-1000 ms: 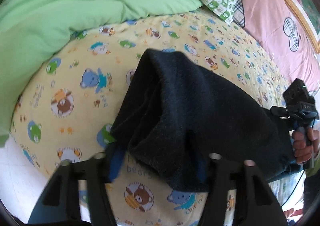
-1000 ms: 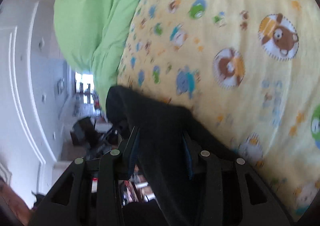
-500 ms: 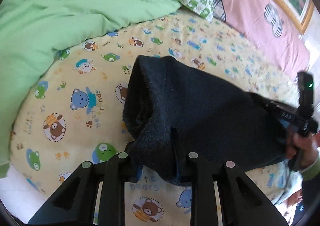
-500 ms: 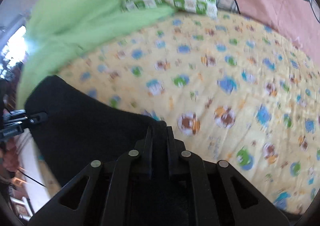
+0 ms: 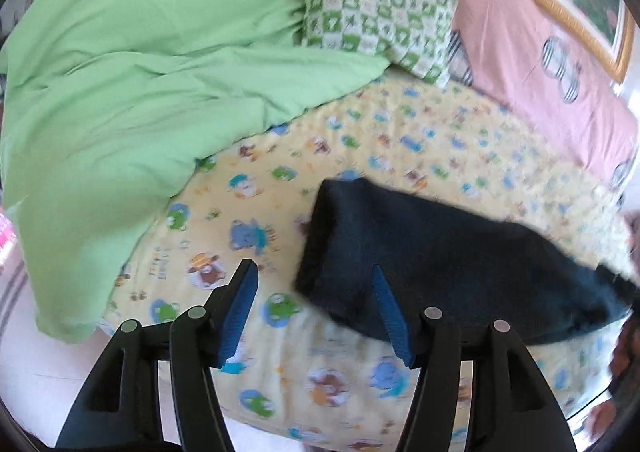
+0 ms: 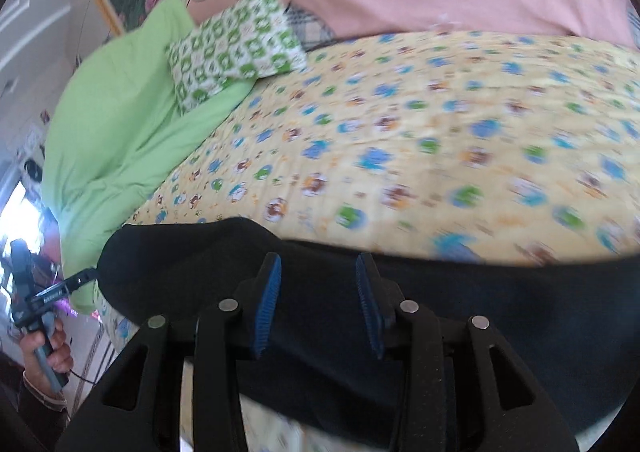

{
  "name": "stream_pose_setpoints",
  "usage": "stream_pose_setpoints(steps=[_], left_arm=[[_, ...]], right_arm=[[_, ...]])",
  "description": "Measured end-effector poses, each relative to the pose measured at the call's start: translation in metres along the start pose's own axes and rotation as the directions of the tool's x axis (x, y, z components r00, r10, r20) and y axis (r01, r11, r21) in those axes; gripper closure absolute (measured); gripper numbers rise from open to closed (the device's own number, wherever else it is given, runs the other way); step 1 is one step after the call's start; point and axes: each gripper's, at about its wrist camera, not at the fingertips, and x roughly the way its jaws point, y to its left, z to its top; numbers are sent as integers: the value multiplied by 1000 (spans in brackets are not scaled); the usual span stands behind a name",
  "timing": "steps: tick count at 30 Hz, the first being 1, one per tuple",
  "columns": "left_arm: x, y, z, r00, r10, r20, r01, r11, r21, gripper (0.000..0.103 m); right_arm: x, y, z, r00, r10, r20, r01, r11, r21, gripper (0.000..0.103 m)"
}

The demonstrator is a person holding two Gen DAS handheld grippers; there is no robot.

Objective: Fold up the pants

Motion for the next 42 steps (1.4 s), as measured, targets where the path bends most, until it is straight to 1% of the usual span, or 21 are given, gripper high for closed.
stream_pose_setpoints(steps=[3, 5, 7, 8, 12, 14, 15, 17, 20, 22, 25, 27, 28, 30, 33, 36, 37, 38, 39, 40, 42], left_arm=[[-3, -20, 5, 999, -51, 3, 51, 999, 19, 42], [-2, -43, 7, 996, -88, -2, 88, 994, 62, 41], [0, -65, 7, 992, -122, -12, 122, 988, 95, 38], [1, -79, 8, 988, -151, -22, 153, 982, 112, 37], [7, -129, 5, 968, -242, -67, 250, 952, 176, 36], [11, -161, 3, 953, -283, -103, 300, 927, 225, 36], [12, -171, 1, 949, -295, -114, 315, 918, 242, 36], [14, -201, -2, 937, -319, -140, 347, 890, 294, 34], [17, -234, -9, 923, -344, -172, 384, 858, 343, 33], [22, -256, -13, 908, -363, -208, 417, 835, 360, 32], [27, -279, -20, 892, -380, -246, 449, 807, 383, 32], [28, -293, -22, 884, -385, -263, 463, 793, 396, 32], [30, -301, -24, 877, -392, -277, 477, 780, 405, 32], [32, -314, -25, 870, -395, -293, 489, 767, 417, 32], [35, -334, -27, 856, -405, -321, 513, 740, 436, 32], [39, -354, -29, 840, -409, -356, 538, 707, 458, 32], [40, -365, -31, 834, -411, -368, 548, 691, 471, 32], [41, -371, -32, 831, -411, -373, 553, 681, 481, 32], [42, -382, -34, 827, -410, -384, 560, 663, 498, 32], [43, -390, -35, 825, -406, -393, 562, 651, 510, 32], [47, -410, -38, 826, -393, -403, 562, 622, 546, 32]], right_arm=[[-23, -17, -14, 999, -27, 21, 26, 998, 49, 62], [-37, -31, -23, 999, -42, 31, 40, 996, 81, 62], [-51, -41, -32, 996, -79, 46, 74, 992, 105, 62], [-59, -47, -36, 994, -90, 57, 83, 989, 119, 62], [-83, -69, -52, 988, -125, 88, 105, 973, 205, 62], [-92, -78, -58, 984, -145, 100, 118, 965, 233, 62], [-98, -83, -61, 981, -161, 106, 131, 960, 249, 62], [-107, -93, -66, 978, -176, 115, 139, 952, 275, 62], [-116, -106, -71, 972, -198, 125, 151, 938, 312, 62], [-122, -113, -75, 970, -208, 128, 156, 930, 332, 62], [-130, -123, -82, 966, -222, 135, 161, 919, 360, 61], [-135, -128, -85, 962, -234, 141, 167, 912, 376, 61], [-137, -131, -87, 960, -238, 144, 168, 908, 384, 61], [-141, -138, -89, 957, -247, 149, 169, 899, 404, 61], [-146, -147, -92, 952, -263, 155, 173, 884, 434, 58], [-149, -156, -95, 949, -275, 157, 175, 868, 464, 57], [-150, -158, -95, 948, -275, 157, 173, 865, 472, 57], [-150, -162, -95, 948, -275, 157, 170, 860, 482, 57], [-150, -165, -95, 949, -276, 155, 167, 853, 494, 57], [-150, -169, -95, 949, -276, 154, 165, 848, 503, 57], [-149, -176, -95, 948, -276, 157, 155, 833, 531, 57]])
